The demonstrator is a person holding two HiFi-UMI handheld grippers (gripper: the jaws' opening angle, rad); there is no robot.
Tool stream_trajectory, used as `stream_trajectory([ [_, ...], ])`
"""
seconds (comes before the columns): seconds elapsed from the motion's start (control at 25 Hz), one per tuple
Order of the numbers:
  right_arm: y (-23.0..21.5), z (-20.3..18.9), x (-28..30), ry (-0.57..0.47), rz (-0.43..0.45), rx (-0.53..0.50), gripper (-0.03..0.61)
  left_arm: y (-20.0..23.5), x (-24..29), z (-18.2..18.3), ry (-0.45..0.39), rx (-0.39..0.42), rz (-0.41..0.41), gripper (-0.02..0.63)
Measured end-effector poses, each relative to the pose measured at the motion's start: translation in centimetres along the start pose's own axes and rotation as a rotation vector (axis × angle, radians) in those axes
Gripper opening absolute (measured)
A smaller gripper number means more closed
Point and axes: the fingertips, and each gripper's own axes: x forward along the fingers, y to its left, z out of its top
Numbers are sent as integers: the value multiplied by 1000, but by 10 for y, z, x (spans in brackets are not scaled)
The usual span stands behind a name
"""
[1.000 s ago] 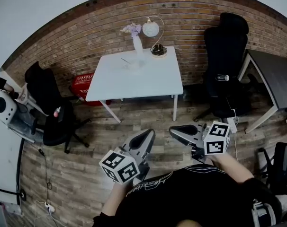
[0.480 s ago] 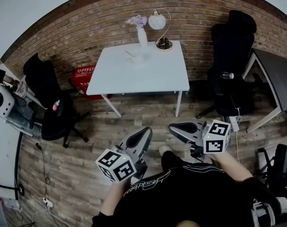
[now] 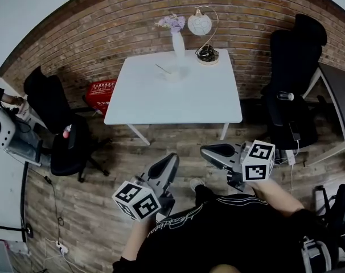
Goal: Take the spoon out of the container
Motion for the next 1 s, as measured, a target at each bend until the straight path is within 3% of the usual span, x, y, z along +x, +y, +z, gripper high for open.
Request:
stream_trajectory([
  [0.32,-117,69,66,17,4,-38,-3,94,90,81,-35,-3,-46,8],
  [0.52,-166,105,88,-2,1,-47,-3,134,123,126,-67,39,-12,8],
  [0.88,-210,121,100,-22,-38,-32,-3,186,154,145,-70,28,21,9],
  [1.0,-230,124,103,-29,-63,-12,-3,203,171,147,-50,15,-1,46],
])
